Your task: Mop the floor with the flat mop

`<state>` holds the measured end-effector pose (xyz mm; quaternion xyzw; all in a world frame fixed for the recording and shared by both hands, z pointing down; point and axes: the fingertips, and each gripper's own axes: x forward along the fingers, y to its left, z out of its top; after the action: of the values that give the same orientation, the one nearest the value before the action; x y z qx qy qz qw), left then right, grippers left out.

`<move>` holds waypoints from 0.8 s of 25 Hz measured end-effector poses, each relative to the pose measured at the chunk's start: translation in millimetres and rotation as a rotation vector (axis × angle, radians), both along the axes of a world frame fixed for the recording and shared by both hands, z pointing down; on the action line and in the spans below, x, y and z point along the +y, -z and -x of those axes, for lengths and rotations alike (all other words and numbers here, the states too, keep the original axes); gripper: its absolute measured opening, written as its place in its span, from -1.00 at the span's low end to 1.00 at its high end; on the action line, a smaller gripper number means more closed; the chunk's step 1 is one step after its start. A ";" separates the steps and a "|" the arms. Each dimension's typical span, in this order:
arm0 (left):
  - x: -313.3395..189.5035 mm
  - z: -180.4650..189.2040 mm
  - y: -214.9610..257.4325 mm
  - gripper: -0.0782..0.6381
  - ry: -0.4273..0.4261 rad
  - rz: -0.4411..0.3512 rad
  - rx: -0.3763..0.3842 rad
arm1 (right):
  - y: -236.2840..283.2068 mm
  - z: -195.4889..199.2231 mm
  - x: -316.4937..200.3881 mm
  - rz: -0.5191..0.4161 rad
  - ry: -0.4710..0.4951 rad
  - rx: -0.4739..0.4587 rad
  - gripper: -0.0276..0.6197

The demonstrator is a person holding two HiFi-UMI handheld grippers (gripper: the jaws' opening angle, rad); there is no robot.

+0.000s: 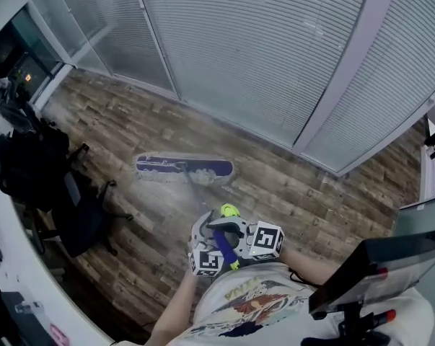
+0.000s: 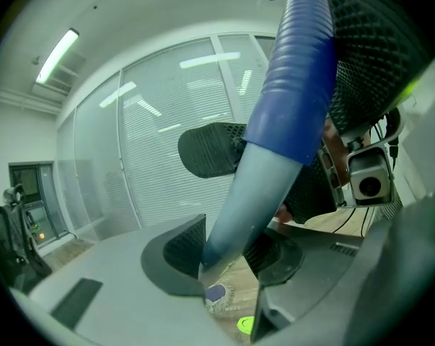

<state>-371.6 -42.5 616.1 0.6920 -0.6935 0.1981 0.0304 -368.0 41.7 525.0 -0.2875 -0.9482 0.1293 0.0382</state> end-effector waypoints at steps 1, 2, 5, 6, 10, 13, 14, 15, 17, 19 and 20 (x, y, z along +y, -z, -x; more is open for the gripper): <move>-12.8 15.8 -1.8 -0.46 0.002 0.000 -0.001 | -2.1 15.5 -12.9 0.002 -0.002 0.000 0.01; -26.7 32.2 -3.7 -0.46 0.005 0.001 -0.002 | -4.4 31.5 -27.1 0.006 -0.004 0.001 0.01; -72.4 85.4 -8.4 -0.46 0.014 0.007 -0.007 | -9.7 83.4 -73.9 0.020 -0.001 0.003 0.01; -89.5 104.8 -9.2 -0.46 0.018 0.010 -0.008 | -10.6 102.2 -91.6 0.027 0.001 0.005 0.01; -167.2 188.6 -10.9 -0.44 0.050 0.022 -0.001 | -11.2 182.0 -172.6 0.058 -0.001 0.007 0.01; -224.1 250.4 -8.9 -0.44 0.070 0.030 -0.002 | -8.1 241.6 -231.9 0.060 0.001 -0.006 0.01; -241.7 270.1 -7.8 -0.44 0.074 0.034 -0.006 | -7.1 260.7 -249.9 0.060 0.001 -0.010 0.01; -257.4 287.8 -7.4 -0.44 0.078 0.040 -0.008 | -6.2 277.9 -266.3 0.062 -0.001 -0.011 0.01; -280.2 314.0 -8.8 -0.44 0.088 0.060 -0.004 | -4.5 303.8 -291.3 0.074 -0.016 -0.011 0.01; -292.9 328.0 -8.9 -0.44 0.098 0.078 0.000 | -0.6 317.6 -306.6 0.088 -0.031 -0.009 0.01; -295.7 330.8 -7.9 -0.44 0.104 0.082 0.001 | 1.9 320.3 -310.1 0.093 -0.032 -0.007 0.01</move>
<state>-702.4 -338.1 624.0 0.6535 -0.7197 0.2242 0.0692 -688.3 -268.4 523.1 -0.2744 -0.9458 0.1728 0.0197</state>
